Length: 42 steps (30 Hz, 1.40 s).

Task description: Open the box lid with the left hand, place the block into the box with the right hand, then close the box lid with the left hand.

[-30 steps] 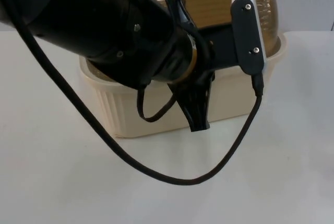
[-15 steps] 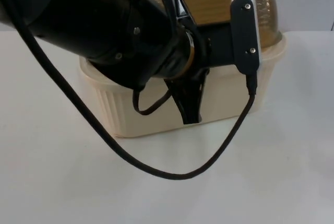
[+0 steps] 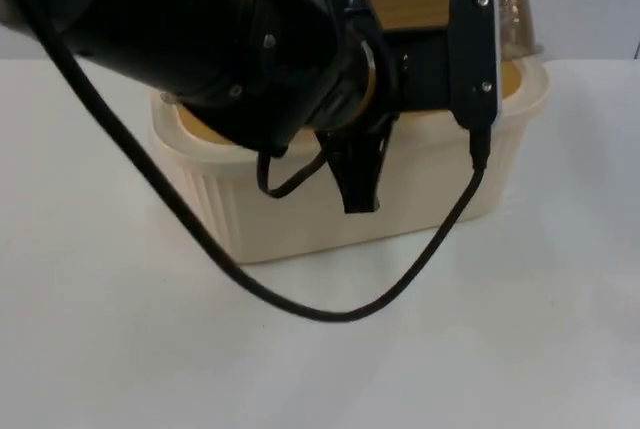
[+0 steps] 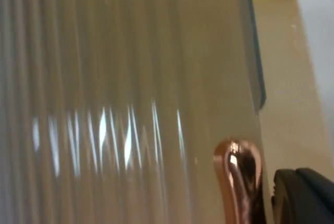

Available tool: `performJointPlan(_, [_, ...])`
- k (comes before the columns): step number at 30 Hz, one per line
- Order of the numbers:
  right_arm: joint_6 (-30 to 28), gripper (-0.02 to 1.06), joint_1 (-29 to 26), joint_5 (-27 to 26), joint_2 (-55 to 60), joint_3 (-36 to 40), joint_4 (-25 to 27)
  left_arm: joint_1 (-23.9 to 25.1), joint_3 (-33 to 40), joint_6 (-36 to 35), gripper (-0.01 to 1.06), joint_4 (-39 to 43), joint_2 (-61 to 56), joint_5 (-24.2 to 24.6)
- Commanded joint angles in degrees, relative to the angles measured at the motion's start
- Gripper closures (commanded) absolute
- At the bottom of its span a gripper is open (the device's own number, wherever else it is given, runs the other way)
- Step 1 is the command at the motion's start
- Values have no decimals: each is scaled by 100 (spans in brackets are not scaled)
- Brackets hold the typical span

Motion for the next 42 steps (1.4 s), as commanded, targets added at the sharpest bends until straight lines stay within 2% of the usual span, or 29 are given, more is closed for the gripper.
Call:
performJointPlan(1, [3, 0, -21, 17, -19, -13, -10, 32, -160, 70, 105, 21, -66, 96])
performJointPlan(6, [3, 0, -21, 110, -19, -13, -10, 98, -399, 207, 105, 21, -66, 70])
performJointPlan(15, [3, 0, -21, 110, -19, -13, -10, 746, -500, 326, 105, 21, -66, 83])
performJointPlan(18, [3, 0, -21, 110, -19, -13, -10, 825, -500, 326, 105, 21, -66, 99])
performJointPlan(24, [16, 0, -21, 110, -19, -13, -22, 828, -562, 326, 105, 21, -76, 138])
performJointPlan(31, [16, 0, -21, 110, -19, -13, -22, 828, -899, 326, 105, 21, -76, 417])
performJointPlan(42, [16, 0, -21, 110, -19, -13, -22, 828, -944, 308, 105, -50, -76, 555])
